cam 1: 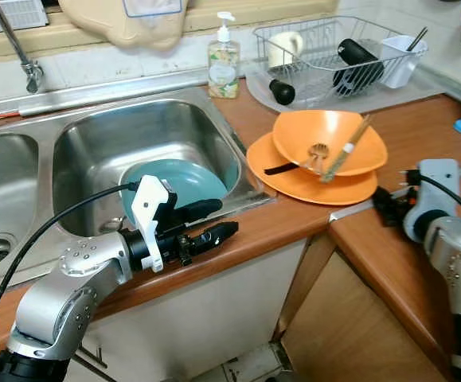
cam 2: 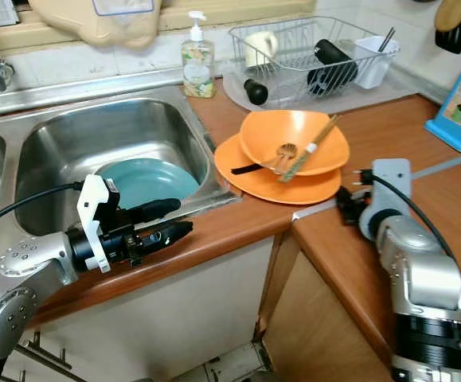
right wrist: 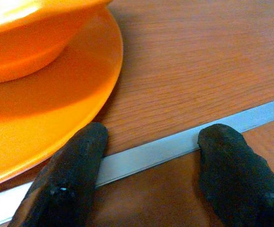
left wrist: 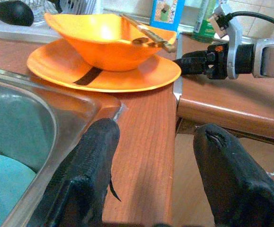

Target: Kitchen organization

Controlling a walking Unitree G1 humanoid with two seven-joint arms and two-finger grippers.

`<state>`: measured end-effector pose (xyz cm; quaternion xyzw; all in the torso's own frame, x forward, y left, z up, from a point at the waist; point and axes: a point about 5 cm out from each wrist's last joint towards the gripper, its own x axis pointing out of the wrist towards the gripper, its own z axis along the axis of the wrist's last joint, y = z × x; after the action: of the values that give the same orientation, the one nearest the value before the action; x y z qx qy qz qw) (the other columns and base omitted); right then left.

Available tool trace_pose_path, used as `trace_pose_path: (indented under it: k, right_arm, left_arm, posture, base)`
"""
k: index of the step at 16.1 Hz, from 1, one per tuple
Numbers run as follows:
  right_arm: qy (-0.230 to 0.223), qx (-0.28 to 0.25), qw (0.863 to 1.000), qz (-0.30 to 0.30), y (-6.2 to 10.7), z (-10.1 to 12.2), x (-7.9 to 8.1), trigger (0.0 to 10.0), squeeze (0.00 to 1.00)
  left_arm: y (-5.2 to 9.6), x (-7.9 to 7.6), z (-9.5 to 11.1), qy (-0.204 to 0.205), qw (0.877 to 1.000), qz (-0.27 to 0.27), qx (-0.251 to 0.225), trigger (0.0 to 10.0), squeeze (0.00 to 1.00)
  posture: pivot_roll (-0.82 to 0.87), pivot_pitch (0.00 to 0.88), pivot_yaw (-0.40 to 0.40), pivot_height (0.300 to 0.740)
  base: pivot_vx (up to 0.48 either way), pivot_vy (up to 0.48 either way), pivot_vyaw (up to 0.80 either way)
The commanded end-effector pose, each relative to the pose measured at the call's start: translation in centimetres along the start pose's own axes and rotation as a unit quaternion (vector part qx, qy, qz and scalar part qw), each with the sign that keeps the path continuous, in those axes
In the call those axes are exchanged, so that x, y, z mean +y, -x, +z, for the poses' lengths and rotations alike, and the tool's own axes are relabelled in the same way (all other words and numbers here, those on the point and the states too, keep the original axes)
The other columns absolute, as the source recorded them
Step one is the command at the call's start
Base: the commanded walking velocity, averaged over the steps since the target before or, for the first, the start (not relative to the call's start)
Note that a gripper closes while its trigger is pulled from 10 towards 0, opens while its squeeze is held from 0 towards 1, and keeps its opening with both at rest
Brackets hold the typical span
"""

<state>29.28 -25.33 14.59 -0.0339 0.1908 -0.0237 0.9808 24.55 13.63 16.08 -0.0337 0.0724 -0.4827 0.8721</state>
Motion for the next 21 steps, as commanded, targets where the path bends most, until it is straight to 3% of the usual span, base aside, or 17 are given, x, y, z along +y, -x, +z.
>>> trace_pose_path:
  k: [1,9,15,21]
  right_arm:
    - [0.002,-0.016,0.999,0.029,-0.2,1.2,1.5,10.0,0.0]
    - [0.01,-0.024,0.997,0.076,0.8,1.9,4.0,10.0,0.0]
    - [0.013,-0.013,0.996,0.087,1.7,1.5,4.6,10.0,0.0]
    - [0.058,-0.015,0.988,0.14,3.7,1.1,4.4,10.0,0.0]
  left_arm:
    - [0.0,-0.2,0.9,-0.024,1.0,-0.005,-0.007,10.0,0.0]
    - [0.1,-0.1,0.8,-0.023,1.0,-0.001,-0.007,10.0,0.0]
    - [0.1,0.0,0.6,-0.023,1.0,0.0,-0.004,10.0,0.0]
    - [0.0,-0.1,0.5,-0.021,1.0,0.0,-0.002,10.0,0.0]
  posture:
    - [-0.11,0.0,0.033,0.74]
    - [-0.11,0.0,0.031,0.74]
    - [-0.12,0.0,0.028,0.74]
    - [-0.13,0.0,0.033,0.74]
  base:
    - [0.0,0.0,0.0]
    - [0.0,0.0,0.0]
    - [0.0,0.0,0.0]
    - [0.0,0.0,0.0]
